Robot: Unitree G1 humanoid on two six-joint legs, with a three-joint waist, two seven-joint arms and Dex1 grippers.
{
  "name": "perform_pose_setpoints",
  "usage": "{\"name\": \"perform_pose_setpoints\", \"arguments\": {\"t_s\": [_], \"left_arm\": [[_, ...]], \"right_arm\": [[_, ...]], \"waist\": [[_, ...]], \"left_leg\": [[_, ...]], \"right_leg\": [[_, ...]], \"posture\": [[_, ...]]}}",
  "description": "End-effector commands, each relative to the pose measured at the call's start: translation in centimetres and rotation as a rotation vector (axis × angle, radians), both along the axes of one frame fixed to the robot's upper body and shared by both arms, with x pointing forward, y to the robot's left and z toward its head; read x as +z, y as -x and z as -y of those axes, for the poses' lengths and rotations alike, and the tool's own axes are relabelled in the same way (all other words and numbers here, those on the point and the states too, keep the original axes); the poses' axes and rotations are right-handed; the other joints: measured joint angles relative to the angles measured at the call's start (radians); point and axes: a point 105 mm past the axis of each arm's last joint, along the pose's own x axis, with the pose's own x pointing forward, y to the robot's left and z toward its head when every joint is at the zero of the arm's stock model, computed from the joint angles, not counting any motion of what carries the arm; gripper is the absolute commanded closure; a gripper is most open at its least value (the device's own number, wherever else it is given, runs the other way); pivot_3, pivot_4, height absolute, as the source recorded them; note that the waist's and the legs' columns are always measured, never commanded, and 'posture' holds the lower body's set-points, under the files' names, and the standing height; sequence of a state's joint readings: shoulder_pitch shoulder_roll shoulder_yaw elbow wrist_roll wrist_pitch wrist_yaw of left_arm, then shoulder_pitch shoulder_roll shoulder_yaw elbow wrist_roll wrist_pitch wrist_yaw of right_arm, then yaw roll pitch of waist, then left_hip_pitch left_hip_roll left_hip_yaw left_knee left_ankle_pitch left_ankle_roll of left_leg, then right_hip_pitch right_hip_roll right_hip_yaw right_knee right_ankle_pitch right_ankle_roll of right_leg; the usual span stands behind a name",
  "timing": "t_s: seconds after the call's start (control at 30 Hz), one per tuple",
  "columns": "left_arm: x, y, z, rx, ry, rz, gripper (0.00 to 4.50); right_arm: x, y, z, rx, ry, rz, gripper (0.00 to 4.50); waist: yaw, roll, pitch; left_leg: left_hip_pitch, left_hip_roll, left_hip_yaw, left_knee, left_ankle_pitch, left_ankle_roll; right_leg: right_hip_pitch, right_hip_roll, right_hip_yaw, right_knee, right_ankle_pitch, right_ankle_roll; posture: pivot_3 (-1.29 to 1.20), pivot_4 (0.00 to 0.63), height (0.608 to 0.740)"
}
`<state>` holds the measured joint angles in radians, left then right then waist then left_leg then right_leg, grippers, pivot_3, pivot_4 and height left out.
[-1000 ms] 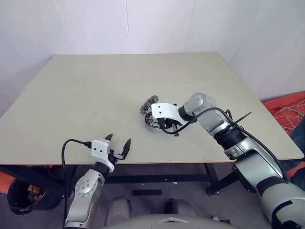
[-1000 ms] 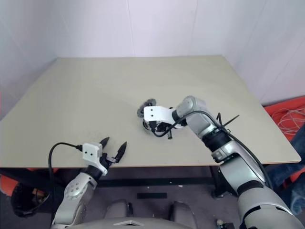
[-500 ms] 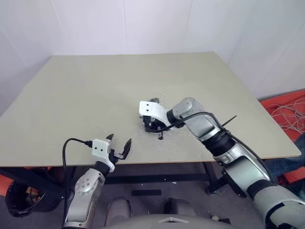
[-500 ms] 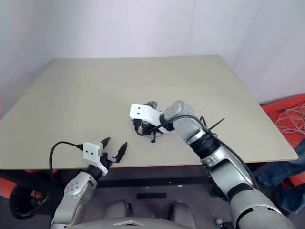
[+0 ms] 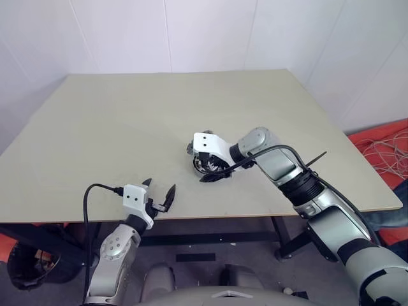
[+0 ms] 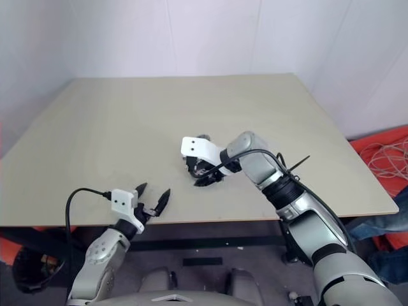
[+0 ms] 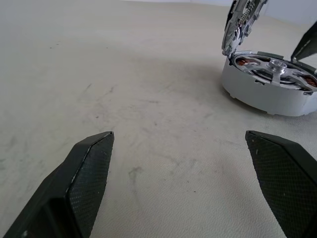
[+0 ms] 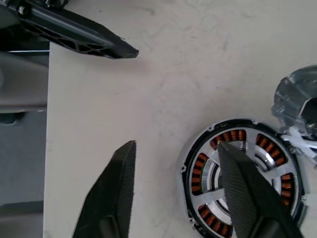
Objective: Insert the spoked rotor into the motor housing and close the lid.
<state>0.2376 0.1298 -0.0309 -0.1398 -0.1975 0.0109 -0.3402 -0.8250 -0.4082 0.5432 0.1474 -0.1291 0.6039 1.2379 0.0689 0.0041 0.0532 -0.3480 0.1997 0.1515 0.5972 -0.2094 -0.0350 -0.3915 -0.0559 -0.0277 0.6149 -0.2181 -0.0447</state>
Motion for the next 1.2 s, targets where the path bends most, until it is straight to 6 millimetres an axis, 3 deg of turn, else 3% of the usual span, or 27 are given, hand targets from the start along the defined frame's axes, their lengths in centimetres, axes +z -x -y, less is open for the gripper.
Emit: {"name": "perform_pose_setpoints", "arguments": {"t_s": [0.03,0.7,0.8,1.03,1.07,1.2], "left_arm": [[1.7,-0.5,0.3,-0.006,0.007,0.06,0.0],[1.7,-0.2,0.1,0.006,0.004,0.057,0.0],[1.6,-0.2,0.1,0.005,0.005,0.056,0.0],[1.6,-0.2,0.1,0.005,0.006,0.056,0.0],[1.6,-0.2,0.1,0.005,0.006,0.056,0.0],[1.6,-0.3,0.1,0.004,0.006,0.055,0.0]], "right_arm": [[1.5,-0.5,-0.3,0.018,-0.007,0.061,1.17],[-1.8,-0.5,1.4,-0.005,0.065,0.004,1.17],[-2.1,-0.3,1.5,-0.005,0.068,-0.005,1.79],[-2.3,-0.3,1.9,-0.012,0.078,-0.005,4.3],[-2.3,-0.4,2.0,-0.014,0.078,-0.004,4.48],[-2.1,-0.5,2.0,-0.02,0.075,0.001,4.48]], "waist": [[0.0,0.0,0.0],[0.0,0.0,0.0],[0.0,0.0,0.0],[0.0,0.0,0.0],[0.0,0.0,0.0],[0.0,0.0,0.0]], "left_leg": [[0.0,0.0,0.0,0.0,0.0,0.0],[0.0,0.0,0.0,0.0,0.0,0.0],[0.0,0.0,0.0,0.0,0.0,0.0],[0.0,0.0,0.0,0.0,0.0,0.0],[0.0,0.0,0.0,0.0,0.0,0.0],[0.0,0.0,0.0,0.0,0.0,0.0]], "right_leg": [[0.0,0.0,0.0,0.0,0.0,0.0],[0.0,0.0,0.0,0.0,0.0,0.0],[0.0,0.0,0.0,0.0,0.0,0.0],[0.001,0.0,0.0,0.0,0.0,0.0],[0.001,0.0,0.0,0.0,0.0,0.0],[0.0,0.0,0.0,0.0,0.0,0.0]], "posture": [[0.0,0.0,0.74],[0.0,0.0,0.74],[0.0,0.0,0.74],[0.0,0.0,0.74],[0.0,0.0,0.74],[0.0,0.0,0.74]]}}
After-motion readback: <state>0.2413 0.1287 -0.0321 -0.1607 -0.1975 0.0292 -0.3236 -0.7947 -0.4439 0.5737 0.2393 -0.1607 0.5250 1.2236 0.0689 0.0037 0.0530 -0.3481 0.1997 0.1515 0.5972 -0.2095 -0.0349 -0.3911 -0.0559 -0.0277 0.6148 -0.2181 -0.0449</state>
